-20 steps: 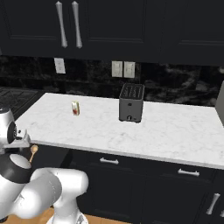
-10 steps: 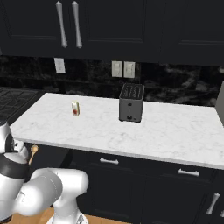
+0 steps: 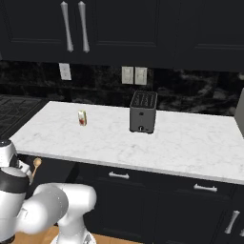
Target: Pick the wooden spoon from the drawer and place it on the counter.
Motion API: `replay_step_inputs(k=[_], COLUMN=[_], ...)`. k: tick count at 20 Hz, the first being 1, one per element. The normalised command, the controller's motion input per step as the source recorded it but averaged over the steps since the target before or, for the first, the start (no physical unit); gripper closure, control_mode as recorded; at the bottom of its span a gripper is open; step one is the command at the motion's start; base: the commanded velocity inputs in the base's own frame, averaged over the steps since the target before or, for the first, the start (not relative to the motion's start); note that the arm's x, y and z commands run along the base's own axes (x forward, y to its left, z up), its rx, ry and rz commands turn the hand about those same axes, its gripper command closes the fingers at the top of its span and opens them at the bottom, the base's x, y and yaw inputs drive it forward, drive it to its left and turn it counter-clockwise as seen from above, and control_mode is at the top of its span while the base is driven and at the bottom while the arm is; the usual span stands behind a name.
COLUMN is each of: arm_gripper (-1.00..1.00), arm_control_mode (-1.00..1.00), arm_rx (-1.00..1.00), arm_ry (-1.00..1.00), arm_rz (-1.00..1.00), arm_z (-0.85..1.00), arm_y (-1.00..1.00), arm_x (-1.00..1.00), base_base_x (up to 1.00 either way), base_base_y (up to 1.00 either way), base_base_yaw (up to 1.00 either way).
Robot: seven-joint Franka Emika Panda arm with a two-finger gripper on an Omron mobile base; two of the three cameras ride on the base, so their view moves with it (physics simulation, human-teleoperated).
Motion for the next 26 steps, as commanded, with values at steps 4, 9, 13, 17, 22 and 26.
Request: replay_step_inputs(k=[4, 9, 13, 17, 22, 26], arm_gripper=[-1.0, -1.0, -1.0, -1.0, -1.0, -1.0], arm_control_mode=[-1.0, -1.0, -1.0, -1.0, -1.0, -1.0], arm_rx=[0.0, 0.0, 0.0, 0.0, 0.0, -0.02], arm_ry=[0.05, 0.07, 0.18, 0.22, 0.28, 0.26], arm_rz=[-0.17, -0.14, -0.14, -0.15, -0.15, -0.16], arm_z=[-0.26, -0.1, -0.12, -0.26, -0.29, -0.23], arm_y=[-0.03, 0.0, 0.0, 0.0, 0.02, 0.12], arm_x=[-0.13, -0.39, -0.57, -0.62, -0.53, -0.66], base_base_x=[0.0, 0.0, 0.0, 0.0, 0.0, 0.0], base_base_y=[0.0, 0.0, 0.0, 0.0, 0.0, 0.0], base_base_yaw=[0.0, 0.0, 0.0, 0.0, 0.0, 0.0])
